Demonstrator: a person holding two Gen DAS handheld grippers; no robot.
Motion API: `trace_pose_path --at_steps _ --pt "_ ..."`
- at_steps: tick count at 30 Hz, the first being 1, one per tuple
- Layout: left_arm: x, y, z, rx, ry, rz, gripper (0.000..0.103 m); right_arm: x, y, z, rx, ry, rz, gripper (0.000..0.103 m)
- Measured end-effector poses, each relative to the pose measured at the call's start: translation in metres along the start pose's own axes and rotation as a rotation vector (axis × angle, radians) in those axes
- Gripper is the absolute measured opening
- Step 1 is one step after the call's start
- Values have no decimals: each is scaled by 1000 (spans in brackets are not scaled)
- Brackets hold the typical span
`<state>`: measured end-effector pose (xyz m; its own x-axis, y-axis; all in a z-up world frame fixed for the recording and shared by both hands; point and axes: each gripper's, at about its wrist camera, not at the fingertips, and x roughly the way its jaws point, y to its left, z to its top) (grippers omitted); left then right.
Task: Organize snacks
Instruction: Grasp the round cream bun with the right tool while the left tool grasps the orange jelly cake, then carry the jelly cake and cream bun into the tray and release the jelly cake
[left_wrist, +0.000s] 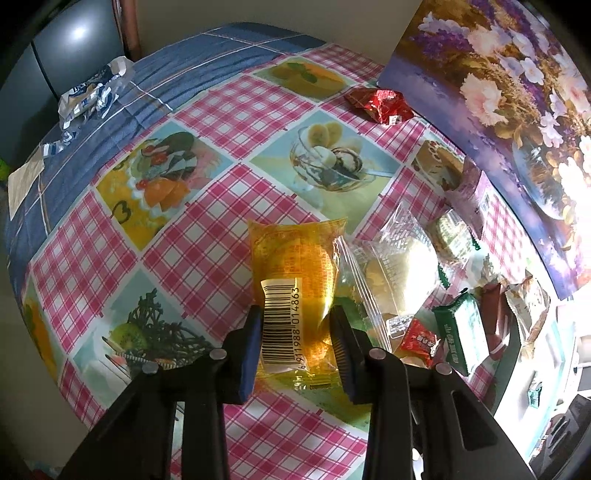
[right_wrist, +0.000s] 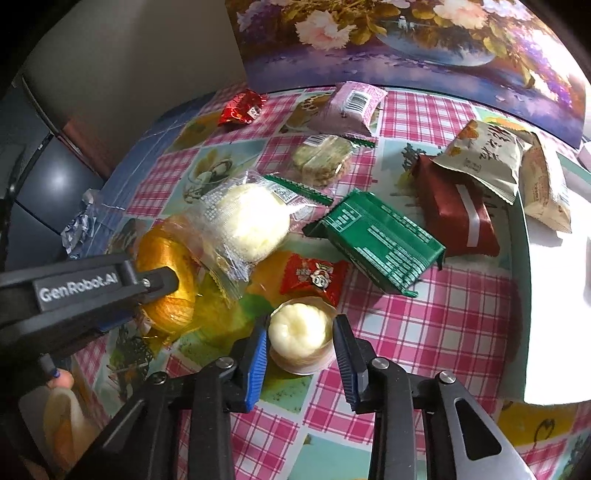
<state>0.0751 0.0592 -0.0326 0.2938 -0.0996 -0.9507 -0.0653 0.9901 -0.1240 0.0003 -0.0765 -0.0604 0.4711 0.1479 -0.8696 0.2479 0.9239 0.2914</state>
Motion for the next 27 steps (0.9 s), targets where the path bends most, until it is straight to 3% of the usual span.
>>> trace_pose_path --at_steps 27 --pt "-57 -13 0 39 -149 -43 37 -51 -24 5 68 -105 11 36"
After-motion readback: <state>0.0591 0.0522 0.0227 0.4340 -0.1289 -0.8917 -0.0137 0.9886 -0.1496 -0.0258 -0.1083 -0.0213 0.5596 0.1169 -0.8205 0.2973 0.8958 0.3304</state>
